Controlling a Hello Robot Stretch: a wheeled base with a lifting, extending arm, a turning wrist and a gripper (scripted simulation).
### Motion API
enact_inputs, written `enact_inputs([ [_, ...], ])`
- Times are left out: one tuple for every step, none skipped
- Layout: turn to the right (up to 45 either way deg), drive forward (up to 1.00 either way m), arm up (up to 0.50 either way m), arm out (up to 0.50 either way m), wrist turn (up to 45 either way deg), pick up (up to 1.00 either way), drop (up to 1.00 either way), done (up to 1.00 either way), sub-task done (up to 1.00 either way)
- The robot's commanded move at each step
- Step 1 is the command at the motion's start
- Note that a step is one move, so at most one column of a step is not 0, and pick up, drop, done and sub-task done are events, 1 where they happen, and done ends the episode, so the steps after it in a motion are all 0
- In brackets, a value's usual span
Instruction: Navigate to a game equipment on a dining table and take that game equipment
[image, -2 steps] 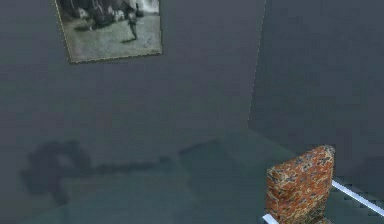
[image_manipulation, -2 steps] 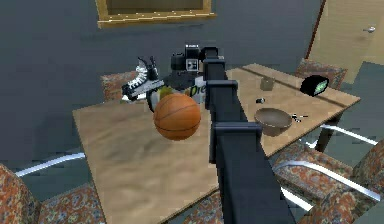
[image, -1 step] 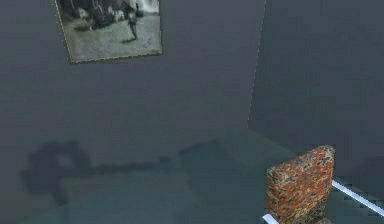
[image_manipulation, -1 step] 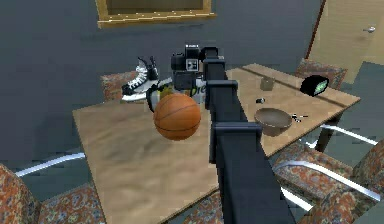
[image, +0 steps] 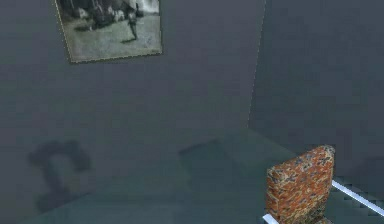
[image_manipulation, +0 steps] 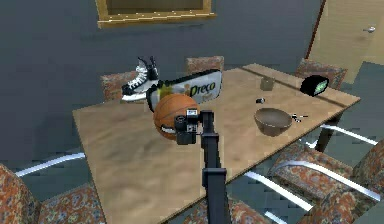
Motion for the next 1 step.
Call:
enact_inputs([
  [0.0, 0.00, 0.00, 0.00, 0.0, 1.00, 0.00, 0.00, 0.00],
])
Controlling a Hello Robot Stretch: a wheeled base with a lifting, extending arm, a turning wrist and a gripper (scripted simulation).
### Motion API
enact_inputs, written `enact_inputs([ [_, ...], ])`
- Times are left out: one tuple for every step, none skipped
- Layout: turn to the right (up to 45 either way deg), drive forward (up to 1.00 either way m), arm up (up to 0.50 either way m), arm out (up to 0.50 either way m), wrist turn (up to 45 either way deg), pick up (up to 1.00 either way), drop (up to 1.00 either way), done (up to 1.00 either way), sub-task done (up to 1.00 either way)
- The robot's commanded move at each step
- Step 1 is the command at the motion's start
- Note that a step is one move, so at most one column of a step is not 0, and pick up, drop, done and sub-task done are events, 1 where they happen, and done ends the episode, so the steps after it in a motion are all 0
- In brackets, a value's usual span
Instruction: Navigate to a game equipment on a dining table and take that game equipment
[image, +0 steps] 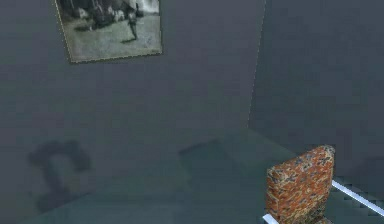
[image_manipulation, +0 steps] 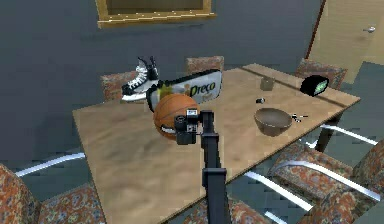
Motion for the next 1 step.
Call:
enact_inputs([
  [0.0, 0.00, 0.10, 0.00, 0.0, 0.00, 0.00, 0.00, 0.00],
])
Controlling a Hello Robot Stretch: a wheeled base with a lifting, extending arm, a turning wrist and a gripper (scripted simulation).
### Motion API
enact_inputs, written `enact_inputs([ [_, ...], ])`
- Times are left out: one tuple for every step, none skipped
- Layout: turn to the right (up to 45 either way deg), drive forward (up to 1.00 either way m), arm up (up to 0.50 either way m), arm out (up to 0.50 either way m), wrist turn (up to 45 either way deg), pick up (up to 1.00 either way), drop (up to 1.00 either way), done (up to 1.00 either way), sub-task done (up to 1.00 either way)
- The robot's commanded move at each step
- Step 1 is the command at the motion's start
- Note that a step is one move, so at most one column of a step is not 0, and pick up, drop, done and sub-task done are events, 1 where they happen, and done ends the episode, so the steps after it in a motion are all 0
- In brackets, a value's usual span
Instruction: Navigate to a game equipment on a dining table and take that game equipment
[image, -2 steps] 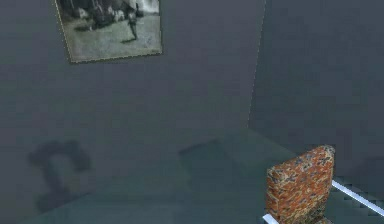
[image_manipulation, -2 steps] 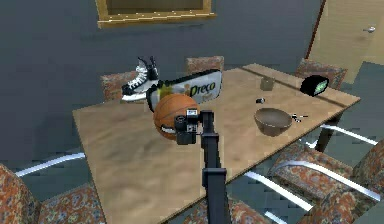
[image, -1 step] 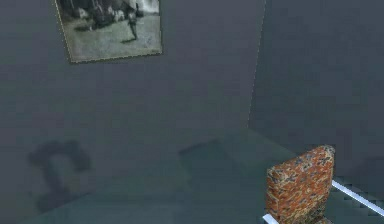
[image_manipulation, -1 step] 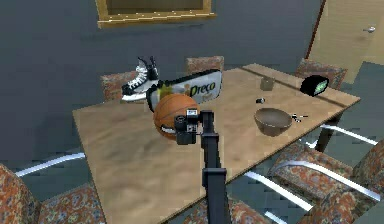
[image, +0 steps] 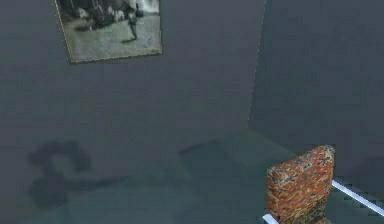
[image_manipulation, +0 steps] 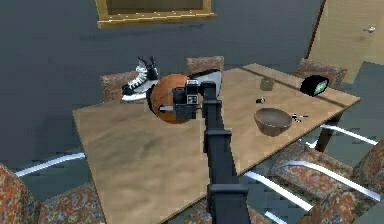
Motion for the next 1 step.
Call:
enact_inputs([
  [0.0, 0.00, 0.00, 0.00, 0.0, 0.00, 0.00, 1.00, 0.00],
])
